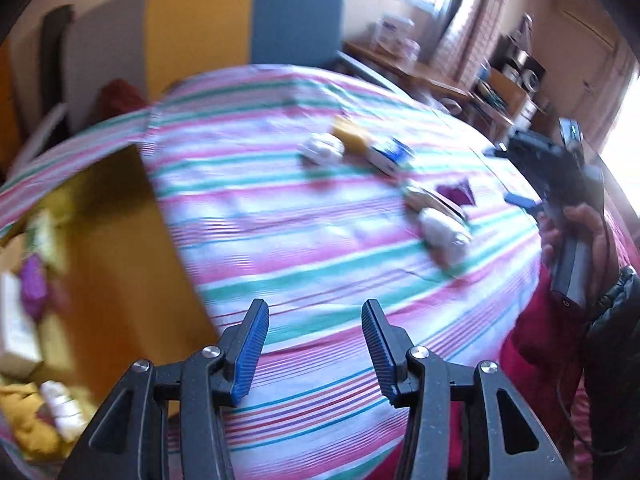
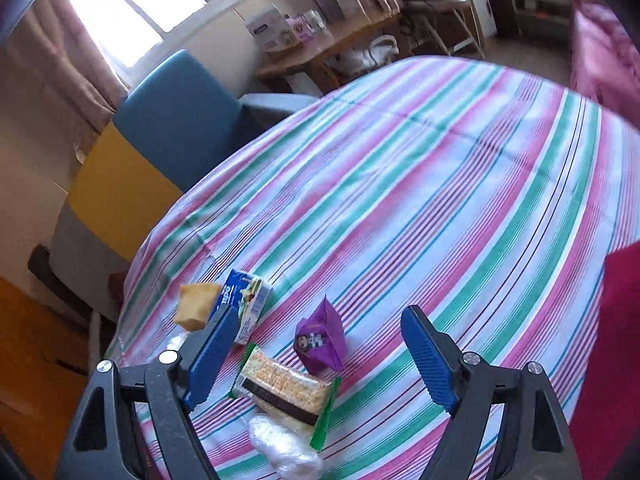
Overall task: Organize objects
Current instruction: 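Move both open grippers back toward the remaining items on the table, then grasp the clear plastic-wrapped bundle with the left gripper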
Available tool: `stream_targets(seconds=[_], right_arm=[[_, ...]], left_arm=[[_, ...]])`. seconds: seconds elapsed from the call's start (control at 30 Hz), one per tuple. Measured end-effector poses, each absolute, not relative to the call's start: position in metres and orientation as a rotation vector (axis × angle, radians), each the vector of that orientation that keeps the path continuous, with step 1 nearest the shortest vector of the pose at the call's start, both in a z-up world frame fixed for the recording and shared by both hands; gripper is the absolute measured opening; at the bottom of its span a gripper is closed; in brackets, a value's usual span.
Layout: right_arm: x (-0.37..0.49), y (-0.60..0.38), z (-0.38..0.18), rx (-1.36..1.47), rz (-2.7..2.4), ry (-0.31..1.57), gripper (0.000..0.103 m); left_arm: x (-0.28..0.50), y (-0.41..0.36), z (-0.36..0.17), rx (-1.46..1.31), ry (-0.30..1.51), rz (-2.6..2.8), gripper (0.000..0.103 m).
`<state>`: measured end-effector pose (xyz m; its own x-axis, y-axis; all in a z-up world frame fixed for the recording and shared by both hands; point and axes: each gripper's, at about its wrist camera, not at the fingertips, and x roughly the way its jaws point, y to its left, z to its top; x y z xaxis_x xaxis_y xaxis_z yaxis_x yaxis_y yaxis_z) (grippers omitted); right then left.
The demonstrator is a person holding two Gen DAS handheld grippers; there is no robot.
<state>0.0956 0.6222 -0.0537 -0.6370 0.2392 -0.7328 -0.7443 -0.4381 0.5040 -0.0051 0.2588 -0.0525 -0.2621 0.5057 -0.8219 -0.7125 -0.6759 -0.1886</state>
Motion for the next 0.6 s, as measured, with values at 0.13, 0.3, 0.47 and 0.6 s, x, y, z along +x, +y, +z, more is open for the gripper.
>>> stream_targets(seconds=[0.13, 0.3, 0.47, 0.6], right_arm=[[0.087, 0.619, -0.054, -0.786, 2.135, 1.136, 0.085], [0.084, 0.623, -0.055, -0.777, 2.149, 1.165, 0.085], [0.092, 0.621, -0.056, -0.765, 2.164, 1.188, 0.085], [0.091, 0.619, -0.056, -0.773, 2.179, 1.196, 0.085]], left_arm=[[-0.002, 0.300, -0.064, -1.251, 0.254, 1.886, 0.048], [-0.002, 0.356, -0.078, -1.310, 0.180, 1.757, 0.048], [-0.007, 0.398, -0.092, -1.364, 0.132, 1.721, 0.053], [-0.011, 0.429, -0.104, -1.390, 0.102, 1.727, 0.060]])
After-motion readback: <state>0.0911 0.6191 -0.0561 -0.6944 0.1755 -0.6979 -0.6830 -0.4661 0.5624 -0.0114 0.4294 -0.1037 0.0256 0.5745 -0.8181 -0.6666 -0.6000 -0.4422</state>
